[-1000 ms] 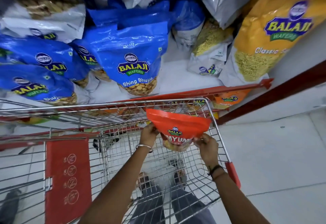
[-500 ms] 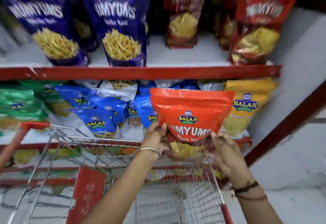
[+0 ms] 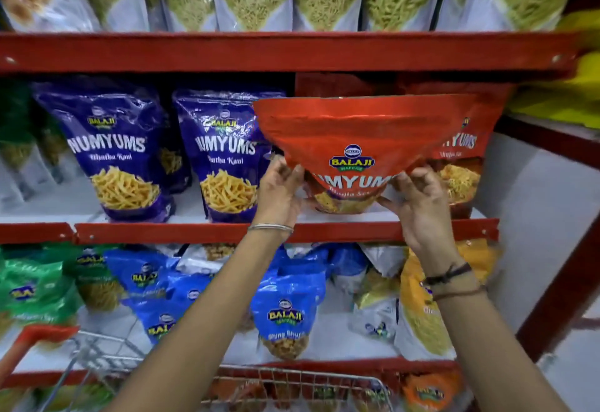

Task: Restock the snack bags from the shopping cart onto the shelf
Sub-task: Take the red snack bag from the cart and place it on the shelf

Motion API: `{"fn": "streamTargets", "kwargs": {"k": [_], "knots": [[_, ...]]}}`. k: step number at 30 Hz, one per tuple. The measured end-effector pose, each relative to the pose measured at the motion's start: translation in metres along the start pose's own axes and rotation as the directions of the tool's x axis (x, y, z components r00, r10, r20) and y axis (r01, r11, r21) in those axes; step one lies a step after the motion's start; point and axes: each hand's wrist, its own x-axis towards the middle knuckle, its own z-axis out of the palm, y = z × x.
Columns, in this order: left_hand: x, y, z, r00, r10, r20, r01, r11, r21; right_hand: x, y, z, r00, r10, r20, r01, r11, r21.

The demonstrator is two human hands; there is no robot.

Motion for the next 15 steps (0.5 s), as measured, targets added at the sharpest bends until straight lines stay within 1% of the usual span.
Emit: {"fn": "streamTargets", "kwargs": {"k": [2, 4, 7, 9, 11, 14, 15], "knots": [[0.024, -0.008, -0.002, 0.999, -0.011, -0.047, 0.012, 1.0, 0.014, 0.028, 0.012, 0.002, 1.0, 0.012, -0.01, -0.012, 1.0, -0.015], [0.046, -0.021, -0.006, 0.99, -0.077, -0.118, 0.082, 0.996, 0.038, 0.051, 0.026, 0.002, 0.998, 0.054, -0.045, -0.056, 0.998, -0.034], [0.073, -0.039, -0.008, 0.949, -0.169, -0.266, 0.201, 0.975, 0.097, 0.078, 0.043, 0.004, 0.985, 0.134, -0.109, -0.139, 0.99, -0.038], [0.092, -0.045, -0.008, 0.924, -0.196, -0.33, 0.241, 0.965, 0.101, 0.095, 0.05, 0.004, 0.973, 0.179, -0.145, -0.186, 0.982, -0.039], [0.109, -0.05, -0.007, 0.914, -0.2, -0.353, 0.263, 0.955, 0.138, 0.113, 0.057, 0.003, 0.96, 0.218, -0.174, -0.232, 0.971, -0.059], [0.119, -0.057, -0.007, 0.92, -0.166, -0.355, 0.276, 0.918, 0.287, 0.136, 0.069, -0.002, 0.946, 0.273, -0.173, -0.293, 0.951, -0.103], [0.119, -0.063, -0.01, 0.922, -0.179, -0.342, 0.295, 0.898, 0.327, 0.14, 0.074, -0.005, 0.945, 0.285, -0.162, -0.306, 0.944, -0.125]]}}
